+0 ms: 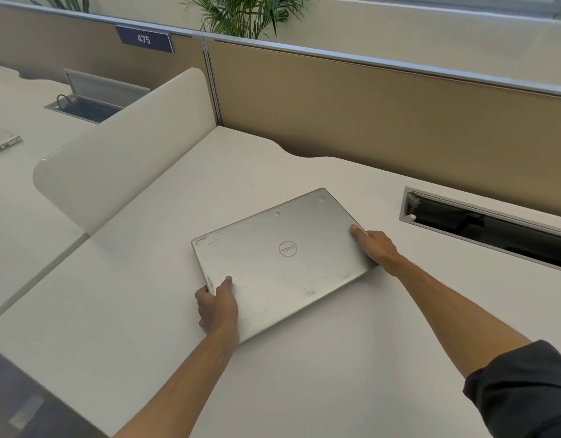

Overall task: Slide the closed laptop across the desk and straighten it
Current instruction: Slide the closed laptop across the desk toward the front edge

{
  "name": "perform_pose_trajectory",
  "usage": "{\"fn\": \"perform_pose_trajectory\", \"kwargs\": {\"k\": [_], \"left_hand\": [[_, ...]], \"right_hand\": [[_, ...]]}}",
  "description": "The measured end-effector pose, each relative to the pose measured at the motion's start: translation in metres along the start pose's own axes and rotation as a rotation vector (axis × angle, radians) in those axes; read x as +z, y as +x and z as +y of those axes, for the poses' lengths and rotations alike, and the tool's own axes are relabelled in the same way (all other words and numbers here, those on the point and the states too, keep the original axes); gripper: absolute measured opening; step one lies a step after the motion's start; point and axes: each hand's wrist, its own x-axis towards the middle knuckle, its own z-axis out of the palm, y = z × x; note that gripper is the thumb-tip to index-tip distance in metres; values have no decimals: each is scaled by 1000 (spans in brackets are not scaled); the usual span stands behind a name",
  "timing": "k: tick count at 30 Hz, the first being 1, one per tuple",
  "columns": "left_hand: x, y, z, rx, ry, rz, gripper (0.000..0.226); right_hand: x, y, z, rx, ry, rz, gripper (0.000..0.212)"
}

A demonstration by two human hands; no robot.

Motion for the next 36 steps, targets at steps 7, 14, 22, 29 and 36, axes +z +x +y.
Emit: {"fn": "perform_pose_trajectory", "kwargs": {"k": [7, 14, 22, 29, 36], "left_hand": [[-6, -28, -18, 15, -12, -50, 43], [-14, -65, -40, 20, 34, -85, 43], [-18, -106, -68, 14, 82, -117, 52], [-18, -128, -84, 37, 126, -128, 59], [-18, -142, -95, 51, 139, -147, 62]], "right_hand": [[-18, -31, 35, 13, 11, 3, 59], [-36, -68, 71, 14, -25, 39, 57], [-57, -102, 110, 22, -57, 72, 52], [-70, -123, 135, 14, -62, 102, 54], [-78, -137, 154, 21, -66, 113, 54]]}}
